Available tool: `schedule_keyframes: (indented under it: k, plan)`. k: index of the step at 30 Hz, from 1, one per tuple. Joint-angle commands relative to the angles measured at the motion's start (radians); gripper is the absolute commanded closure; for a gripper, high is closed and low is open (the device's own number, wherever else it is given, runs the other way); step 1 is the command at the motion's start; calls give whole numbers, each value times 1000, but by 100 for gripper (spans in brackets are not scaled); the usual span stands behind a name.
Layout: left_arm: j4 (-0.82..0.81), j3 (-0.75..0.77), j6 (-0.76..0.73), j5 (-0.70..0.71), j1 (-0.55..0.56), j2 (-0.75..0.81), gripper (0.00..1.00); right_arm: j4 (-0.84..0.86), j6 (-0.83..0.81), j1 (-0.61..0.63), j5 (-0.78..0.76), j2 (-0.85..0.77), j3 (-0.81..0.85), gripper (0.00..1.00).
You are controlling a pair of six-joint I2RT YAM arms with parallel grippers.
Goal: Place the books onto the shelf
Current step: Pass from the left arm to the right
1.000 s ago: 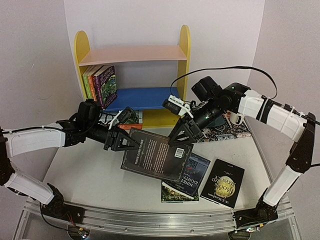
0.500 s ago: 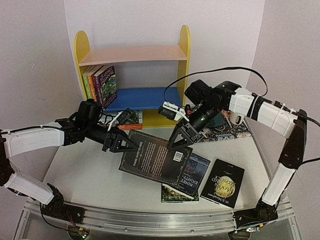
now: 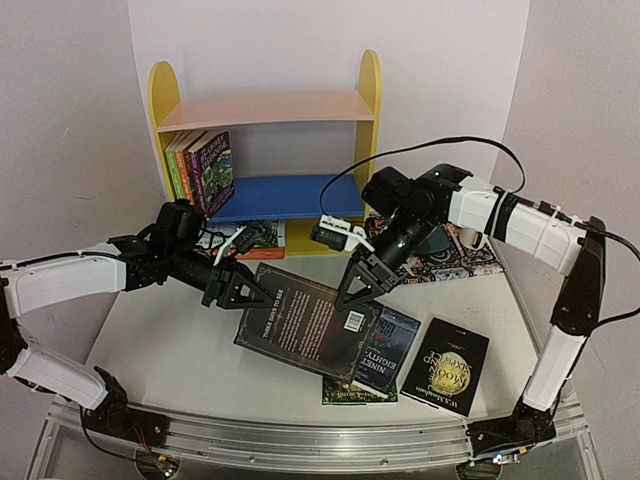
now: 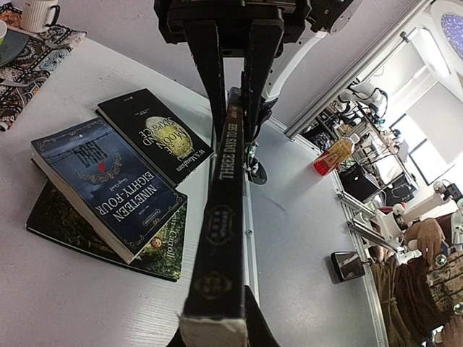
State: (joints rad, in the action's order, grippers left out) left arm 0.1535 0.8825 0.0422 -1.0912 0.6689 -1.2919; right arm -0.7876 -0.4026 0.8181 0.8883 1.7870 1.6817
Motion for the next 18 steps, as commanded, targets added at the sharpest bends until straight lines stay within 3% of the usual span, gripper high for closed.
schedule_keyframes:
  k: [1,3,7,10,14,18]
  plan:
    - [-36,71,-31,-13,-2,45,100,-92,-41,19,37,23,42,94]
    - [-29,72,-34,5,-2,49,97,-99,-53,19,28,26,48,100]
    - [-9,65,-41,125,-3,80,41,-94,-57,21,-69,13,61,100]
    - [-3,44,-41,329,-3,128,18,-72,-17,21,-179,5,77,100]
    - [-3,6,-41,520,-3,207,8,-11,48,19,-285,-14,77,100]
    - [-5,-19,-27,544,-5,248,4,137,117,13,-298,-93,-11,100]
